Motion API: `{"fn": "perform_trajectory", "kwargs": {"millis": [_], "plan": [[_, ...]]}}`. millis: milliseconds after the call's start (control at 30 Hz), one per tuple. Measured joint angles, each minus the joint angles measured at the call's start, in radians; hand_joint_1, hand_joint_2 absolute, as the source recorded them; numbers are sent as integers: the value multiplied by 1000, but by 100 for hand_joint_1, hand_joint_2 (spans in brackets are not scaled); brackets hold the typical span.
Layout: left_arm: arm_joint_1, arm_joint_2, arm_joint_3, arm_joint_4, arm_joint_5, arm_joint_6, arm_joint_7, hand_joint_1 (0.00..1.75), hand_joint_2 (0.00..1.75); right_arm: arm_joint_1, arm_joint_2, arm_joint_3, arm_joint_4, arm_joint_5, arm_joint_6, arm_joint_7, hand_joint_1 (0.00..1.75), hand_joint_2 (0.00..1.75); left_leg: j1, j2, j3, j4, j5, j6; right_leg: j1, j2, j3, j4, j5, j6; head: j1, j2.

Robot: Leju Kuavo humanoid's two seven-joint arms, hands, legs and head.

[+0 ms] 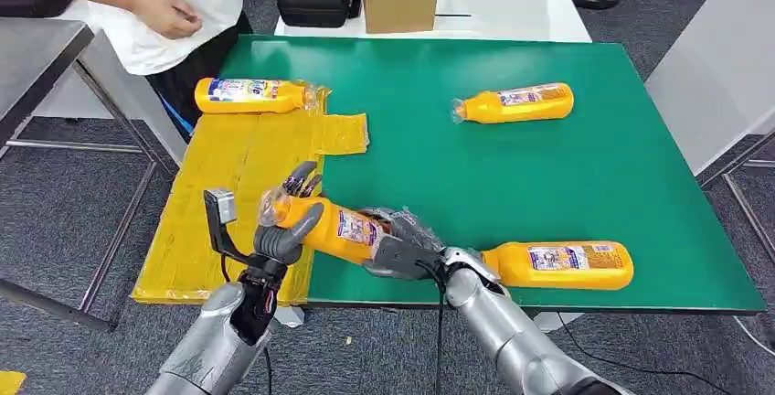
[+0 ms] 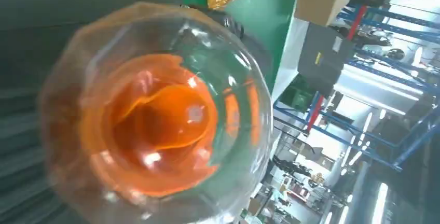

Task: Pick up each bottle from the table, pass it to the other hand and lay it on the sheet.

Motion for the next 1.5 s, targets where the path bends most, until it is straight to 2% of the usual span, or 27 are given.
{"fn": "perform_trajectory", "kwargs": {"millis": [700,733,767,933,967,1500], "plan": [[11,-1,0,-34,-42,9,-15,175,175,-7,3,0,9,-39,-22,-11,175,175,0,0,0,0,0,0,0,0,0,0,0,0,0,0],[11,-1,0,-36,-43,9,-16,175,175,-7,3,-1,7,-42,-25,-12,150,175,0,0,0,0,0,0,0,0,0,0,0,0,0,0],[10,-1,0,-37,-45,9,-16,175,175,-7,3,-1,6,-46,-27,-12,0,175,0,0,0,0,0,0,0,0,0,0,0,0,0,0],[8,-2,0,-39,-53,27,-19,175,175,-2,6,-14,-12,-62,-46,8,0,175,0,0,0,0,0,0,0,0,0,0,0,0,0,0],[8,-2,0,-39,-53,27,-19,175,175,-1,8,-20,-15,-66,-49,13,0,0,0,0,0,0,0,0,0,0,0,0,0,0,0,0],[-18,-2,0,-33,-62,62,-19,175,175,16,11,-97,-64,-145,-65,25,0,0,0,0,0,0,0,0,0,0,0,0,0,0,0,0]]}}
